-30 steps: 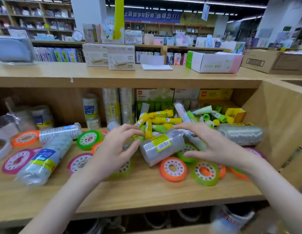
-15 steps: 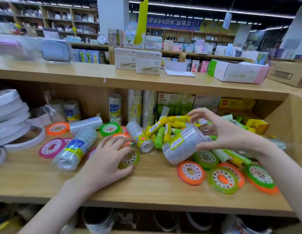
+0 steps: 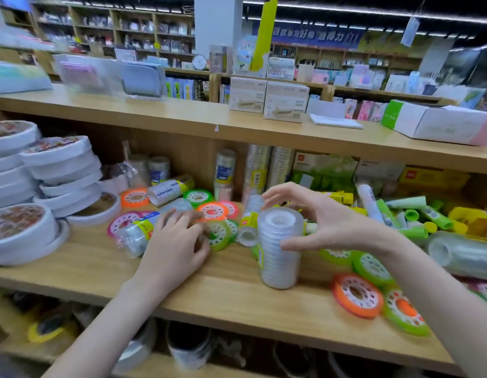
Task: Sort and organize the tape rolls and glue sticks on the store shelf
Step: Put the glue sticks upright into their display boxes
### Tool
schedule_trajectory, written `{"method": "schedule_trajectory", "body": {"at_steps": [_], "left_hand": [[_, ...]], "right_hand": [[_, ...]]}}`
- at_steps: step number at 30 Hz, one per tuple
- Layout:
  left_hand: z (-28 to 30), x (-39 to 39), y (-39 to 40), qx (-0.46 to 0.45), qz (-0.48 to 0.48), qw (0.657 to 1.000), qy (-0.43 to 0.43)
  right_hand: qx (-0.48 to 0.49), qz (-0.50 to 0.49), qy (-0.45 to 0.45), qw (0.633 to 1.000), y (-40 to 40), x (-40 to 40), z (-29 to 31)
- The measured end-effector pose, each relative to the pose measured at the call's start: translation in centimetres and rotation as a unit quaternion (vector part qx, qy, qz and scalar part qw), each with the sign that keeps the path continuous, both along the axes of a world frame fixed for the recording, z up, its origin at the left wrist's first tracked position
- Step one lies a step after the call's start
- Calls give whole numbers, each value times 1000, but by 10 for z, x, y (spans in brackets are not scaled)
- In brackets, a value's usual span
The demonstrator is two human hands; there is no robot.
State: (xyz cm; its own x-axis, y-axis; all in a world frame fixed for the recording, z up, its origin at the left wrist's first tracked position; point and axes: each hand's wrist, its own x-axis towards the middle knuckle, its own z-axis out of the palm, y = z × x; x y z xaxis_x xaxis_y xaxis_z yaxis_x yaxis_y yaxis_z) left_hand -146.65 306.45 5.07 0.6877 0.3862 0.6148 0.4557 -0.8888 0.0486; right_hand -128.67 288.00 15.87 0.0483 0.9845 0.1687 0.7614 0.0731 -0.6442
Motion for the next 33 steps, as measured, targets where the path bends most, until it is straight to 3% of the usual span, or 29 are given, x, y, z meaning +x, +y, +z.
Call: {"method": "schedule_trajectory", "body": {"at_steps": [6,10,13,17,21,24,28,33], "left_hand": [[5,-15,2,-80,-13,989,-121],[3,-32,2,-69,-2,990,-123],[7,-44,1,-111,-25,981,-158],[-1,-42,-14,-102,-69,988,-90],[-1,-30,-23,-152,-34,986,-54],[7,-24,-27,-159,-3,987,-32],[5,-16,-27,-107,-4,992,-65],[9,0,-25,-43,-12,997,-70]], "right_hand": [[19,27,-5,999,37,-29,-6],[81,25,-29,996,67,-42,-17],[106,11,-38,994,87,-48,-22],[129,9,-67,989,92,-48,-20],[104,5,-109,989,71,-40,-20],[83,-19,-89,992,38,-36,-27],[177,-129,-136,966,1,-42,-58],[199,-188,-119,954,25,-50,-79]]}}
